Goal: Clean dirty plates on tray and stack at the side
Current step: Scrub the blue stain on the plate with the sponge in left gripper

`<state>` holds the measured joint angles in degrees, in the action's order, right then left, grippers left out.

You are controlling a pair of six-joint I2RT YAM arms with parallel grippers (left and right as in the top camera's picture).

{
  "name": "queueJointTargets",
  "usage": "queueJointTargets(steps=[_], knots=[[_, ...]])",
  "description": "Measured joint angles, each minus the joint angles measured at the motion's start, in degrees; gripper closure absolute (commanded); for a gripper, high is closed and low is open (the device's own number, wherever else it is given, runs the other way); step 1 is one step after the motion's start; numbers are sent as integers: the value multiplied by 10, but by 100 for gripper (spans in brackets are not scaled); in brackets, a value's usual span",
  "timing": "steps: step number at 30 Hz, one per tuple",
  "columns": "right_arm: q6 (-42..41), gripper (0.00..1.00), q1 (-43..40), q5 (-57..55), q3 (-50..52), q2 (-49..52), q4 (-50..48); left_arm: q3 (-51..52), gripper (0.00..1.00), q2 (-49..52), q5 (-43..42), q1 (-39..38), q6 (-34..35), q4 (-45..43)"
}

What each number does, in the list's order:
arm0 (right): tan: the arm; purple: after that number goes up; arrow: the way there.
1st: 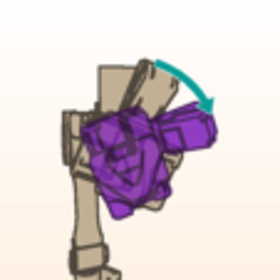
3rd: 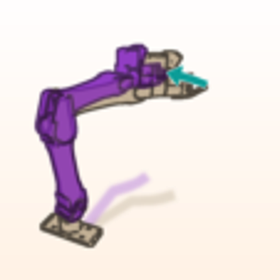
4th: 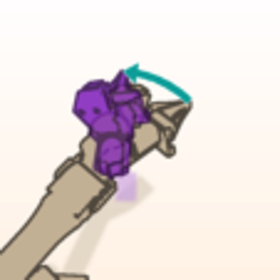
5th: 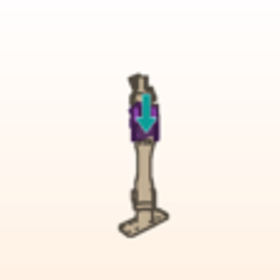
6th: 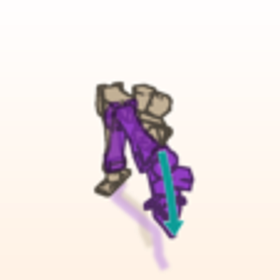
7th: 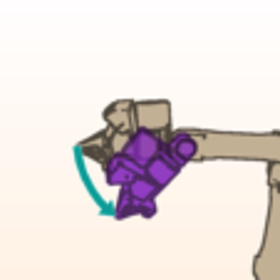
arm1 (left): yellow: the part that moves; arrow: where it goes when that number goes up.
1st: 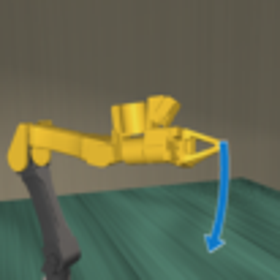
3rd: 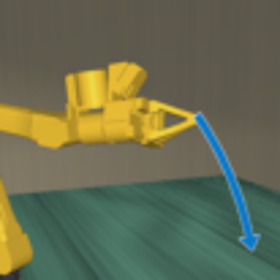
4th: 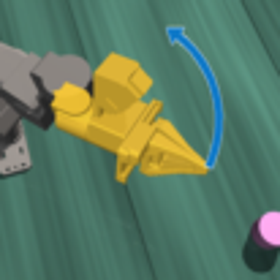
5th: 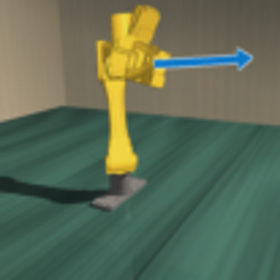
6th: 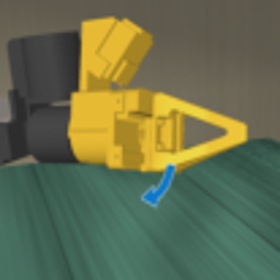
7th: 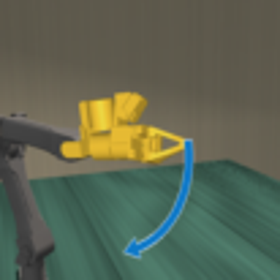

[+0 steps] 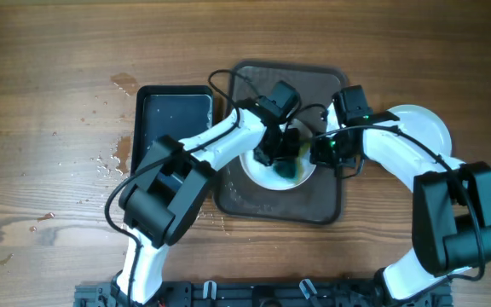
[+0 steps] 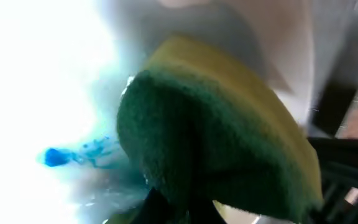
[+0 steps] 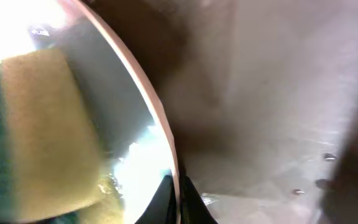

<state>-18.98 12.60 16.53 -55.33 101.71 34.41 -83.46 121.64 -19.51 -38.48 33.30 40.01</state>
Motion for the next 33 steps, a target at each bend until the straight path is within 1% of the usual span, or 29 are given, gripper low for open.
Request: queueJointTargets(steps=[4,6,8,10,11,13,14,16,18,20,23,28,30,32,33], knots=[[5,96,1,4,0,1,0,-15,96,-12,122,34,0,86],[7,96,1,4,0,1,0,-21,96,-12,155,40,0,98],[9,96,1,4,0,1,0,-22,96,-12,160,39,0,99],[9,96,1,4,0,1,0,-22,96,-12,142,41,0,92],[9,95,0,3,0,1,1,-19,96,-12,115,47,0,77],[9,96,-5,0,0,1,2,-8,96,-11,25,61,0,17],[9,96,-6,0,0,1,2,-5,96,-7,-3,62,0,-8],[9,96,-5,-1,0,1,2,-2,96,0,-58,40,0,-56],[9,96,-5,-1,0,1,2,2,96,1,-87,2,0,-84],[9,96,-6,-1,0,1,2,3,96,1,-95,-23,0,-92],[9,96,-7,-1,0,1,3,3,96,1,-91,-16,0,-76],[9,96,-1,4,0,1,0,-7,96,-2,16,0,0,28],[9,96,0,4,0,1,0,-17,96,-6,76,4,0,71],[9,96,0,4,0,1,0,-39,96,-7,189,12,-1,138],[9,95,0,4,0,1,0,-43,96,-7,211,16,0,148]])
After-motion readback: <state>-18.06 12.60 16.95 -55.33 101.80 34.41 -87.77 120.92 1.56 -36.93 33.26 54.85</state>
